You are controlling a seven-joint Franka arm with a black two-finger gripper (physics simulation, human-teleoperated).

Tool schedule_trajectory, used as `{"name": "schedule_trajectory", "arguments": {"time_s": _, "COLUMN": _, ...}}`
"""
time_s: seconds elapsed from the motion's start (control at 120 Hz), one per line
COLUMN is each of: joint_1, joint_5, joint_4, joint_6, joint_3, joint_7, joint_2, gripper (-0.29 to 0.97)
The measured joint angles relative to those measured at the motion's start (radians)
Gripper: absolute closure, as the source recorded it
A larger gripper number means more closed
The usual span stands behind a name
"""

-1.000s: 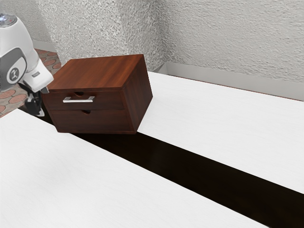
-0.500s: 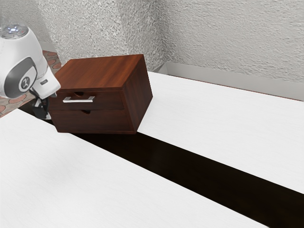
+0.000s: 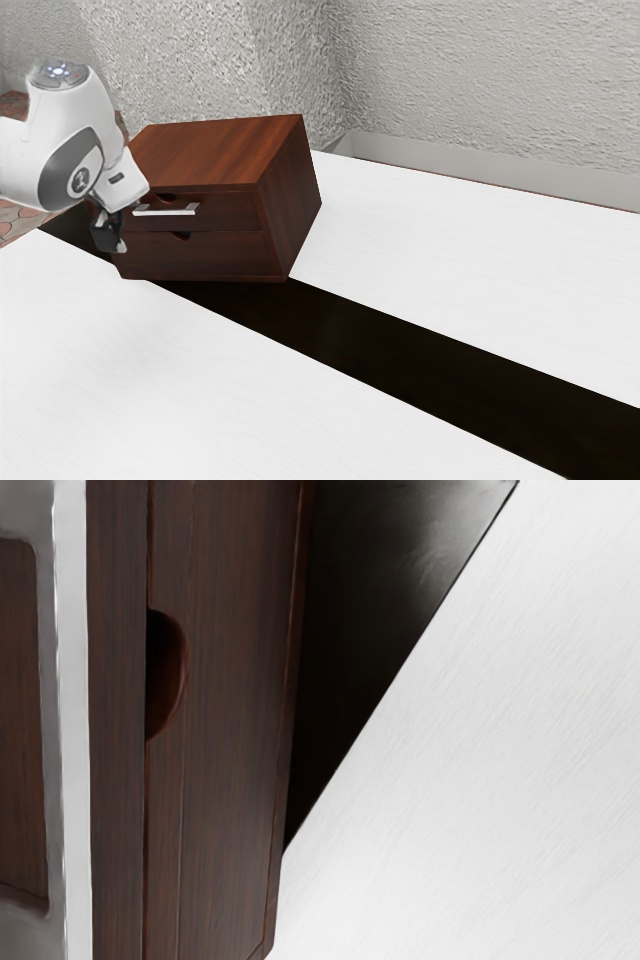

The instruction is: Pull the drawer handle with one arm to open the drawer

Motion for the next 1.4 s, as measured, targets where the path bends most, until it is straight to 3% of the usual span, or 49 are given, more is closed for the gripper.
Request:
{"name": "schedule_trajectory", "arguments": {"time_s": 1.117, "joint_1": 0.004, "joint_5": -0.087, "joint_4": 0.02, "joint_6": 0.112, "joint_3": -0.016, "joint_7": 0.014, "joint_2": 0.109, "gripper": 0.0}}
{"name": "schedule_trajectory", "arguments": {"time_s": 1.325, "joint_1": 0.003, "joint_5": -0.093, "joint_4": 0.014, "joint_6": 0.119, "joint_3": -0.015, "joint_7": 0.009, "joint_2": 0.111, "gripper": -0.08}}
{"name": "schedule_trajectory", "arguments": {"time_s": 1.4, "joint_1": -0.004, "joint_5": -0.094, "joint_4": 0.01, "joint_6": 0.12, "joint_3": -0.016, "joint_7": 0.007, "joint_2": 0.106, "gripper": -0.04}}
